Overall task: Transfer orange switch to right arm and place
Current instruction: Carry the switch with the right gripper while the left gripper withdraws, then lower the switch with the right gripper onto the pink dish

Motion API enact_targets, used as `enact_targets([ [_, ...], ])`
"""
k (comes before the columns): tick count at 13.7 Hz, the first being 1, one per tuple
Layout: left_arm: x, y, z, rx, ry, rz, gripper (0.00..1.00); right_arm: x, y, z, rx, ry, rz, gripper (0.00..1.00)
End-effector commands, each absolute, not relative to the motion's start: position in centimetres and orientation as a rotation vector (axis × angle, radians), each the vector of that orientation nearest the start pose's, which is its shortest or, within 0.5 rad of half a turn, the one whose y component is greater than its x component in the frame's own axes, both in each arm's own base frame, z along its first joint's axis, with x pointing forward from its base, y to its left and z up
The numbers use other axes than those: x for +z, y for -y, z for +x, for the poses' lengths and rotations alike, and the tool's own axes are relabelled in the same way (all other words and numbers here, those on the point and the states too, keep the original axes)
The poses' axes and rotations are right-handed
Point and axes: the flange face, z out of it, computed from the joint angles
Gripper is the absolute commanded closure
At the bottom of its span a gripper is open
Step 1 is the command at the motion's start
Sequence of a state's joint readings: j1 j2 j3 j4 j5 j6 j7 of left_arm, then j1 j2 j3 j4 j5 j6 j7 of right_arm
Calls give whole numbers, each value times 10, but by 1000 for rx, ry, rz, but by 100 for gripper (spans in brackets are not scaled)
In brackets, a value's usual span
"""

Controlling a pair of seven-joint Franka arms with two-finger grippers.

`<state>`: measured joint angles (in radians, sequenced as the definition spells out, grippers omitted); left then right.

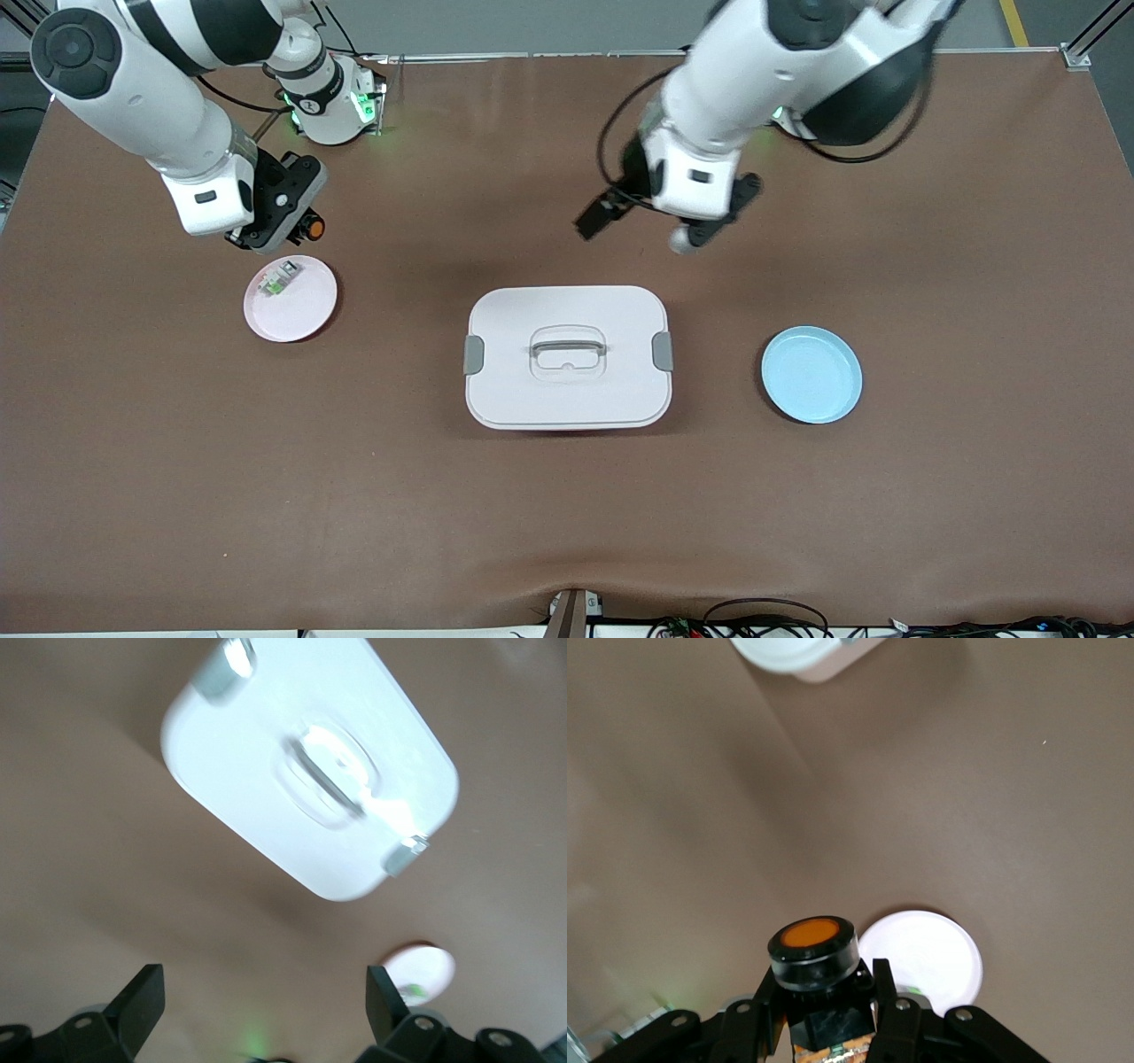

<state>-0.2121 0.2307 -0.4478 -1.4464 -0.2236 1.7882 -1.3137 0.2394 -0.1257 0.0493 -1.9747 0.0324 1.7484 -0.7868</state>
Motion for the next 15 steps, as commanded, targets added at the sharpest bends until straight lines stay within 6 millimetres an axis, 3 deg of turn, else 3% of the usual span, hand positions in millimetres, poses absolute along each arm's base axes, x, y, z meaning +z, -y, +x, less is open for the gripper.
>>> enact_targets([
  [1,613,292,521,328,977,-3214,0,500,-126,479,101,1709,-2625,100],
  [4,641,189,534,289,855,-3237,0,464,-90,469,31,1807,-2580,100],
  [7,647,114,545,258,755,-3271,0,418,-58,454,-12,1881,-2569,100],
  [9,645,64,551,232,674,-3296,0,399,-52,449,-17,1916,-2584,100],
  [11,644,26,554,199,564,-3321,0,388,-49,446,-17,1966,-2589,100],
  [13,638,0,558,180,481,-3315,0,378,-41,444,-17,1983,-2606,100],
  [14,636,-8,559,165,441,-3284,0,370,-36,441,-23,1983,-2615,100],
  [15,632,-3,560,169,391,-3270,0,359,-33,439,-32,1985,-2621,100],
])
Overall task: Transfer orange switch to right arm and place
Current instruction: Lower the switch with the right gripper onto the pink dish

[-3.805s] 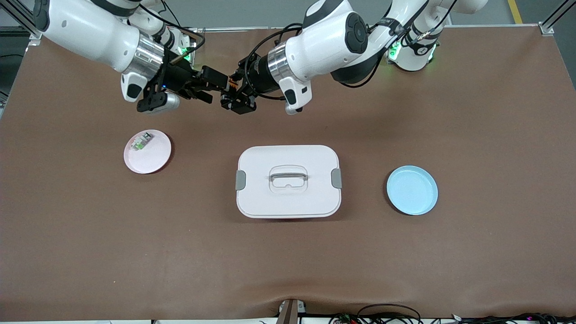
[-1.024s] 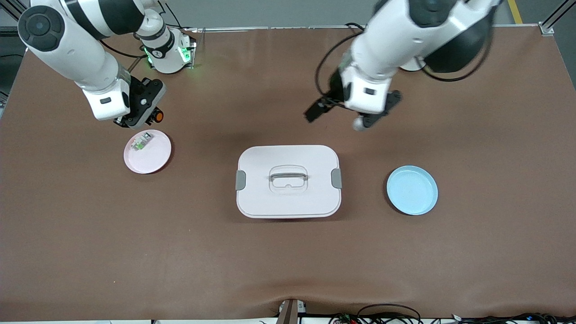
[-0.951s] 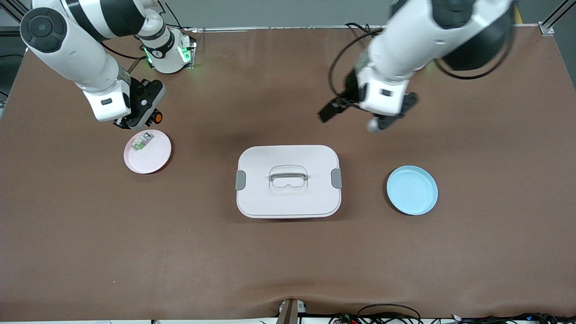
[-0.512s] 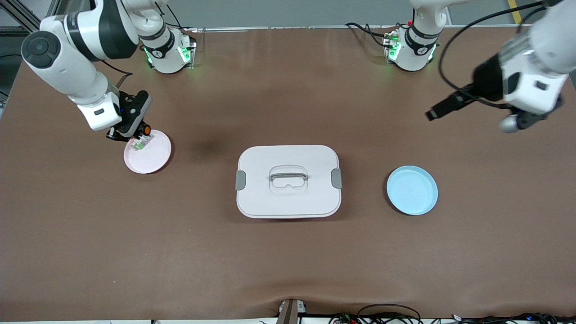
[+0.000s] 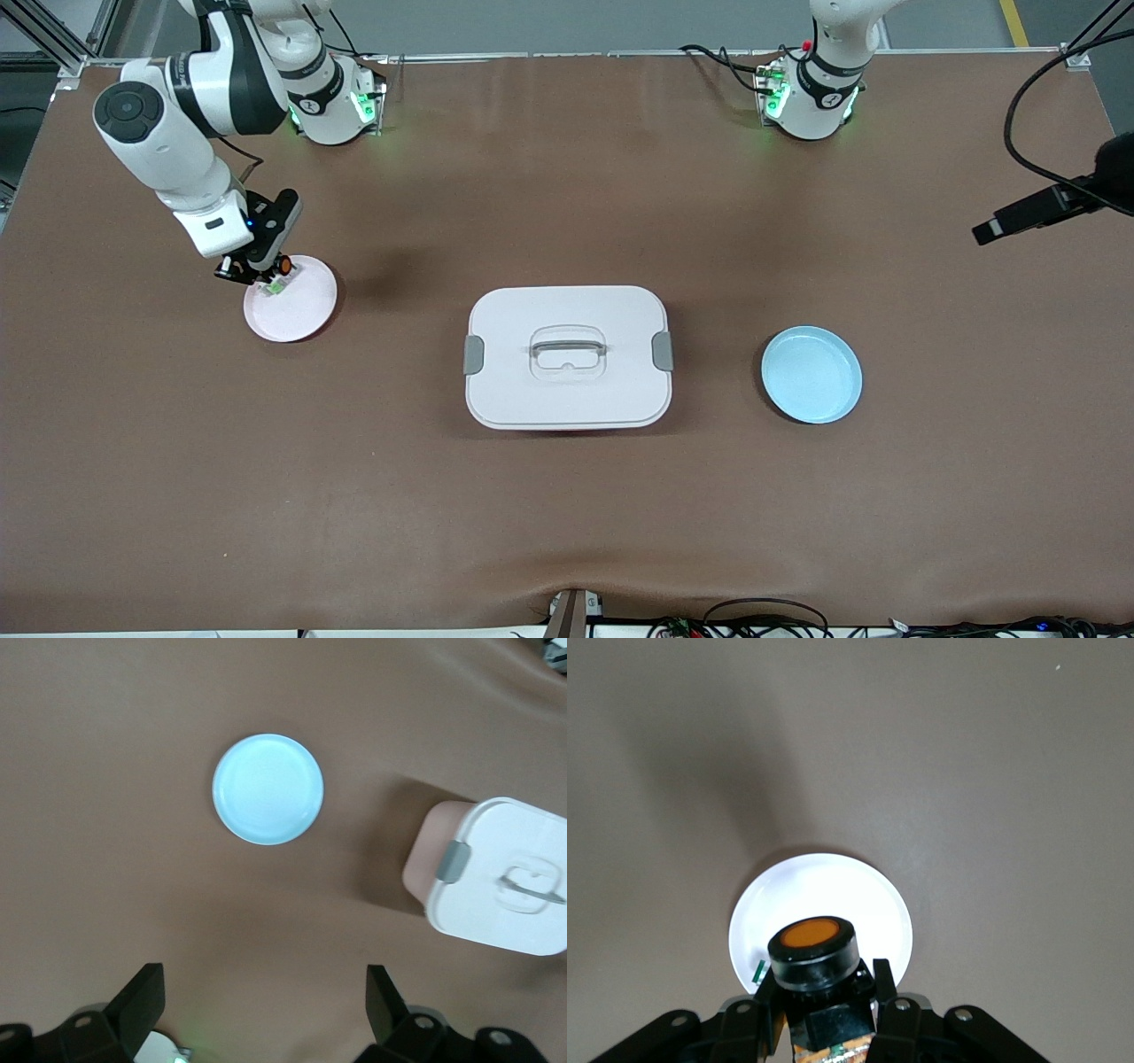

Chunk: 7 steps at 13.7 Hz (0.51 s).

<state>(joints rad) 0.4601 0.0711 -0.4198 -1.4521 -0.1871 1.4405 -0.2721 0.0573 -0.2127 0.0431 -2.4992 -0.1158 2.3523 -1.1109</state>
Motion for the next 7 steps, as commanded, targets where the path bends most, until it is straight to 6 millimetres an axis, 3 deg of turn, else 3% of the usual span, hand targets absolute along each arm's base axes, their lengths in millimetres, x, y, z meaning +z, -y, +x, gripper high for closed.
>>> enact_targets([
  [1,630,-6,562,167,399,-3259,0,347,-27,439,-44,1978,-2630,100],
  [5,628,-12,565,150,434,-3239,0,301,-18,437,-75,1974,-2628,100],
  [7,631,7,564,126,351,-3212,0,288,-15,438,-69,1995,-2619,100],
])
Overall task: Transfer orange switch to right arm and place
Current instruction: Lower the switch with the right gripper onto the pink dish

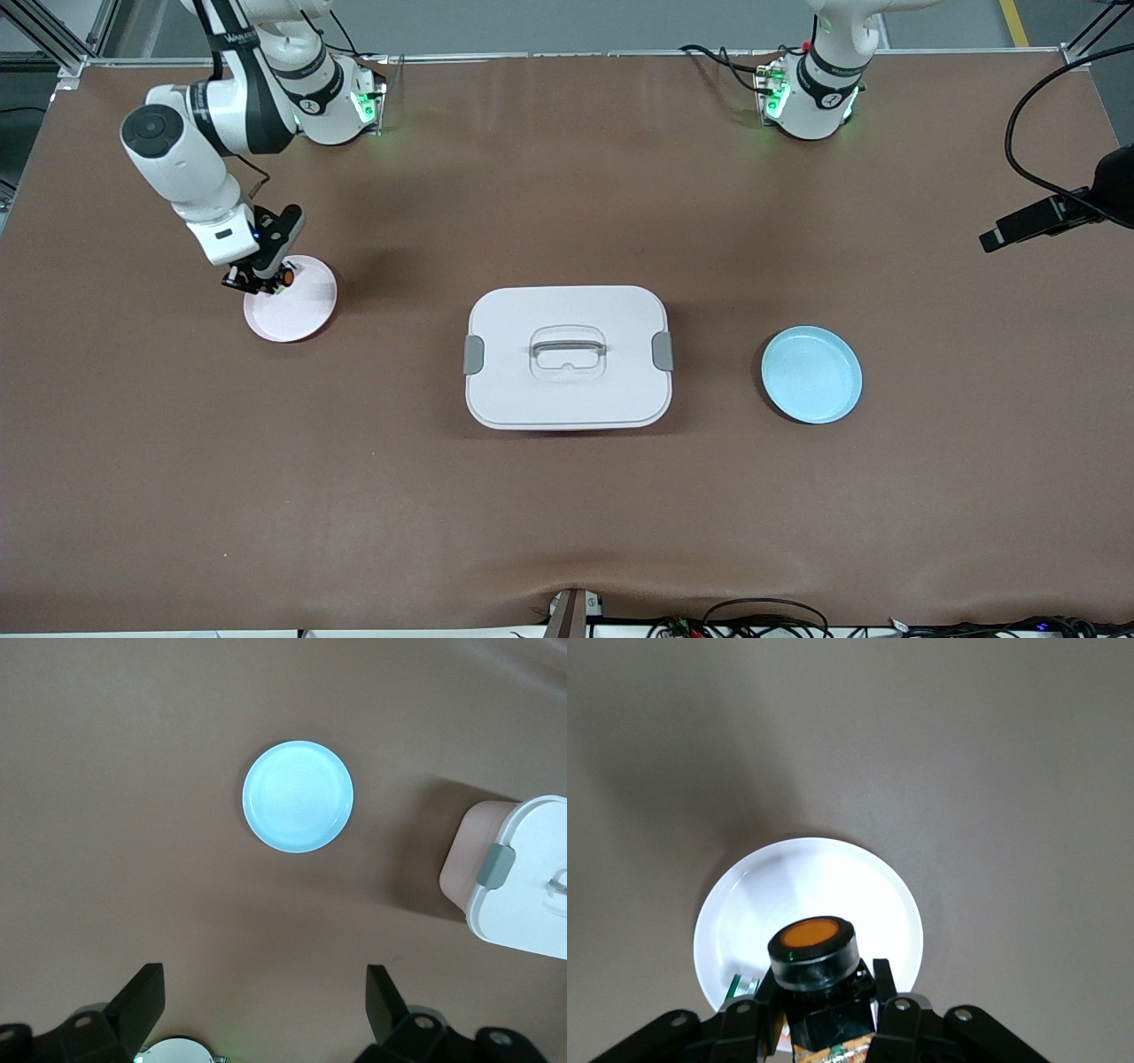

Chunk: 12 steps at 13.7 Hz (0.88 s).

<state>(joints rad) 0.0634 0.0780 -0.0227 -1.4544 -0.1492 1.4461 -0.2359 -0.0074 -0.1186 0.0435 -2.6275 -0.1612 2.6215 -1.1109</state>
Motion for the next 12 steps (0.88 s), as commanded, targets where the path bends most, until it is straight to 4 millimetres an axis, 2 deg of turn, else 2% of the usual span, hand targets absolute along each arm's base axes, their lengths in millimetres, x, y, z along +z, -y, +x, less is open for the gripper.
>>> enact_targets([
  [1,633,10,563,107,323,-3162,0,283,-10,439,-64,1996,-2622,100],
  [2,635,13,563,80,302,-3137,0,279,-9,439,-64,1999,-2620,100],
  [4,636,8,563,65,260,-3127,0,265,-4,441,-60,2018,-2609,100],
  [6,637,-8,561,65,156,-3141,0,248,6,442,-72,2022,-2608,100],
  [8,644,-16,555,47,179,-3152,0,226,14,443,-93,2022,-2602,100],
  [9,645,-15,551,44,177,-3153,0,219,19,443,-84,2018,-2600,100],
  [12,646,-10,537,1,163,-3156,0,212,19,442,-75,2017,-2592,100],
])
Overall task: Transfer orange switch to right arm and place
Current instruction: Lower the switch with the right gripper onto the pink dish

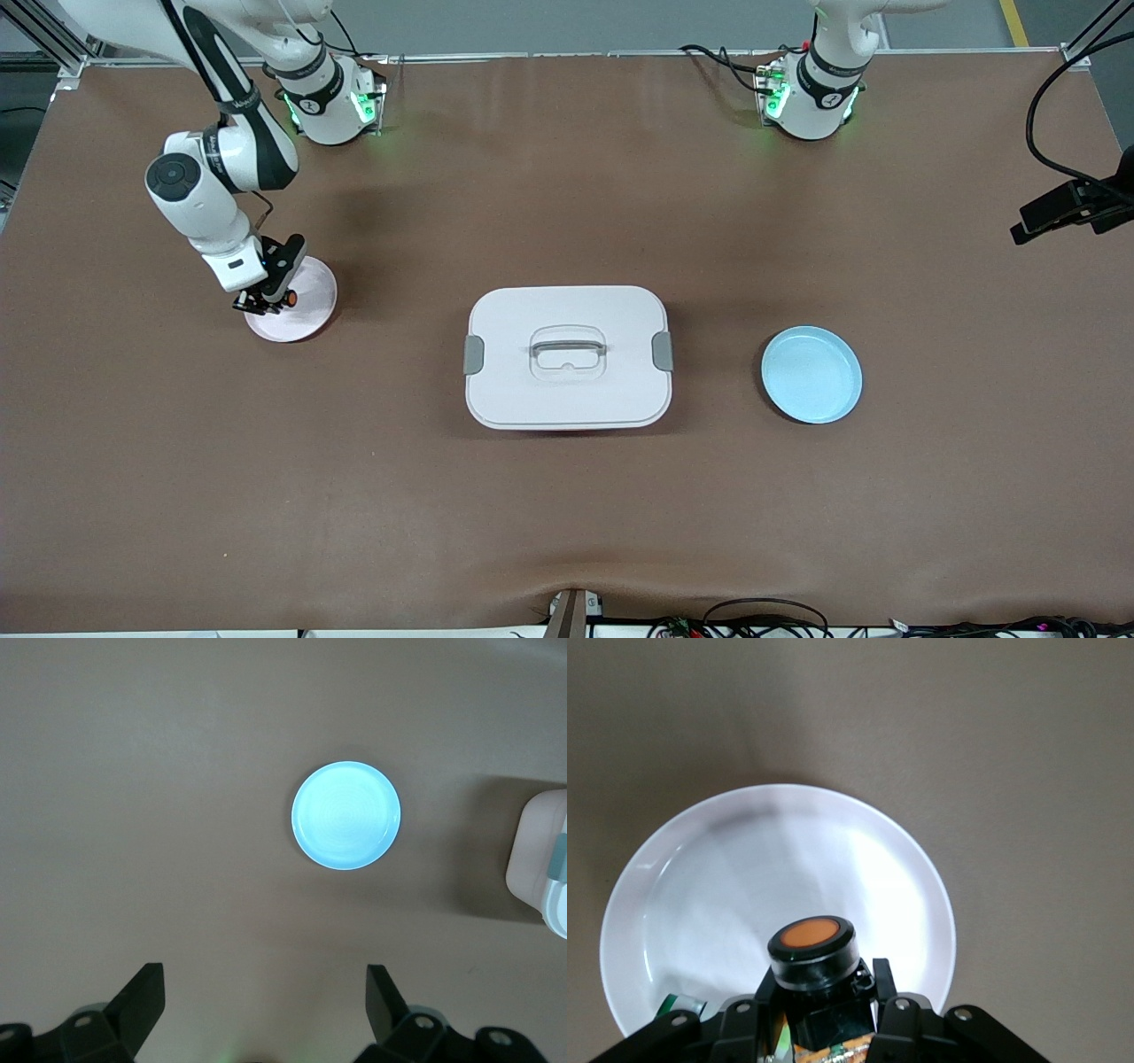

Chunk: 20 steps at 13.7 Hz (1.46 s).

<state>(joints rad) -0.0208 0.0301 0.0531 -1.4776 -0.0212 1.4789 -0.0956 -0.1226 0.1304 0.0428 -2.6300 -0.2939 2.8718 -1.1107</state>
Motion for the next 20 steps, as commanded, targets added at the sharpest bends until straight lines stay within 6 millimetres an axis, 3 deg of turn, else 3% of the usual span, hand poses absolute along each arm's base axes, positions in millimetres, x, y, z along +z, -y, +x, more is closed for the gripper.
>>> enact_targets([
  [1,651,-10,532,-21,163,-3157,0,209,18,443,-71,2015,-2589,100],
  [6,655,4,535,-36,137,-3147,0,196,13,443,-71,1995,-2586,100],
  [11,653,4,537,-28,132,-3147,0,177,11,444,-33,1913,-2616,100],
  [12,657,3,537,-43,132,-3147,0,177,9,444,-36,1870,-2646,67],
  [13,661,3,537,-55,127,-3147,0,176,2,443,-33,1854,-2654,1],
  [17,655,2,542,-38,125,-3147,0,186,3,444,-6,1849,-2670,0],
  [20,655,1,542,-38,142,-3148,0,228,7,454,127,1852,-2693,0],
])
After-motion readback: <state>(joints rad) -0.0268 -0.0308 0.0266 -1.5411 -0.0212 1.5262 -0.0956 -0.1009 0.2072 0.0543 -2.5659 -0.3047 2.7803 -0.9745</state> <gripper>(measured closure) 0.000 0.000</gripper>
